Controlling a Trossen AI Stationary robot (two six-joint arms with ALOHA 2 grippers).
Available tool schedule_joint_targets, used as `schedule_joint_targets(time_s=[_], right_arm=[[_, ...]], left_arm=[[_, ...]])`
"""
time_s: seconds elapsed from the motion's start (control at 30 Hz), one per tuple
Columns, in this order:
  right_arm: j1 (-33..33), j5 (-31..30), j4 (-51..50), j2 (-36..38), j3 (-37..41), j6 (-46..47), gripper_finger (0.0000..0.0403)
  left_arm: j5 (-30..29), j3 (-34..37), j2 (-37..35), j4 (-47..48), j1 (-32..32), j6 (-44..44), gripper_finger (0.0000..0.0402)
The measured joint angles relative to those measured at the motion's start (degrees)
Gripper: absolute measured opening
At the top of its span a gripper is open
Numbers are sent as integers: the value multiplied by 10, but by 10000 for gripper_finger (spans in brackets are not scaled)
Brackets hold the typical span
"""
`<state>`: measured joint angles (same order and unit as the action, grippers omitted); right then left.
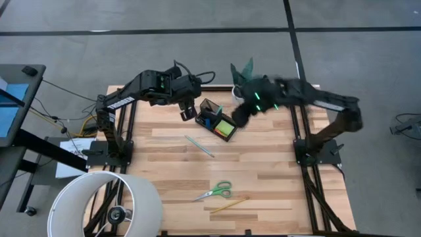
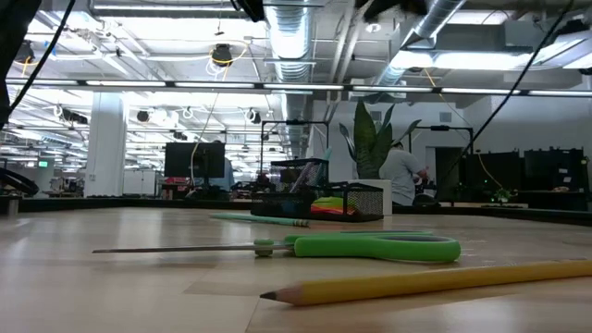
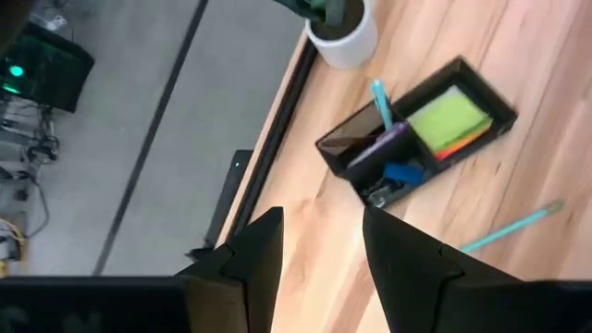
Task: Pick and place office supplies into organizer
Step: Put the light blue pencil into the black desk organizer
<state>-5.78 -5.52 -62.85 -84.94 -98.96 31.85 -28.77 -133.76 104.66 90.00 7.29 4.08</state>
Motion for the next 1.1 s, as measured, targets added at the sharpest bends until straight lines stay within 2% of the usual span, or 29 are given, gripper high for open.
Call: schedule_joint_targets(time_s=[0.17,0.2,0.27,0.47,0.57,0.73,0.9,1.0,1.1], right_arm=[[157,-273,-43,40,23,77,103],[181,-303,-51,43,30,97,103],[214,-309,-68,42,38,126,103],[209,-189,-75,4,38,160,103],[190,-153,-75,-47,39,120,103],[156,-1,-66,-158,39,64,103],[128,108,-36,-258,39,1,102],[114,139,3,-305,38,-31,102],[104,143,20,-342,27,-34,102]], left_arm=[[-2,0,0,0,18,-7,144],[10,0,0,0,24,-3,144],[33,0,0,0,36,2,144],[40,0,0,0,63,3,144],[39,0,0,0,74,3,144],[38,0,0,0,81,0,144],[44,0,0,0,81,-3,144],[45,0,0,0,80,-11,144],[45,0,0,0,79,-12,144]])
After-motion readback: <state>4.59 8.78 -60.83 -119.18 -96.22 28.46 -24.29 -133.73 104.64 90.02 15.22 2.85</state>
